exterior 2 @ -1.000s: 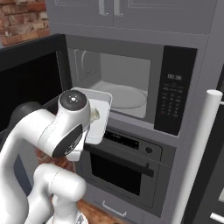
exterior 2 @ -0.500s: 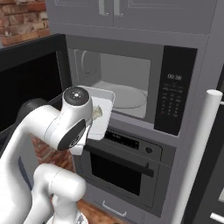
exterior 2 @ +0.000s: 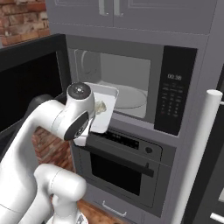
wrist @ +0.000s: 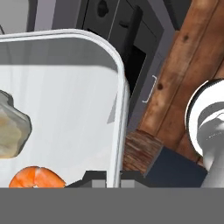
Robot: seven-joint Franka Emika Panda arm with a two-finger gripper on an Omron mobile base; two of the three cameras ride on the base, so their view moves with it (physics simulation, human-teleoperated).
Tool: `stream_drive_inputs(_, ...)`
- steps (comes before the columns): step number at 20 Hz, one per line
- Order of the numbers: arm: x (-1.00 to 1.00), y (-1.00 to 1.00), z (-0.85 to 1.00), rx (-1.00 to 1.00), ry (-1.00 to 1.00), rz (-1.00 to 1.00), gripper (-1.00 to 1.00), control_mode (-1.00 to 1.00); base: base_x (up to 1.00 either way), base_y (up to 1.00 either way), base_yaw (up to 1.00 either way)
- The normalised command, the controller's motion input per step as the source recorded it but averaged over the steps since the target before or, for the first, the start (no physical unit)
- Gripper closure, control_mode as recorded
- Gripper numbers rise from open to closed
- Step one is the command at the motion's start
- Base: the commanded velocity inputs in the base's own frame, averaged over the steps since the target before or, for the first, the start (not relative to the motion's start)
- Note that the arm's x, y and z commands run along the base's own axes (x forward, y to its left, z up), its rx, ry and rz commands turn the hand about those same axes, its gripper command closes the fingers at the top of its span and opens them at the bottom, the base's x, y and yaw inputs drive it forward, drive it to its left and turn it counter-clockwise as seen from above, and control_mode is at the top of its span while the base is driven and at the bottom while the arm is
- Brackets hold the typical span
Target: Place the tupperware containing the shrimp and garlic meal in the microwave. Close the microwave door and press the start button to reheat the meal.
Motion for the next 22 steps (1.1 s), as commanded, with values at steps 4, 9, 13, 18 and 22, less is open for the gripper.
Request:
stream_drive_inputs(4,0.28,0.00,0.00,-0.02,0.00,0.00,1.00,-1.00,0.00,0.00,0.00)
stream_drive_inputs(9,0.27,0.00,0.00,-0.08,0.00,0.00,1.00,-1.00,0.00,0.00,0.00)
stream_drive_inputs(13,0.42,0.00,0.00,-0.10,0.00,0.00,1.00,-1.00,0.00,0.00,0.00)
stream_drive_inputs(18,0.61,-0.01,-0.01,-0.03,0.01,0.00,1.00,-1.00,0.00,0.00,0.00)
stream_drive_inputs(22,0.70,0.00,-0.02,0.00,0.01,0.00,1.00,-1.00,0.00,0.00,0.00)
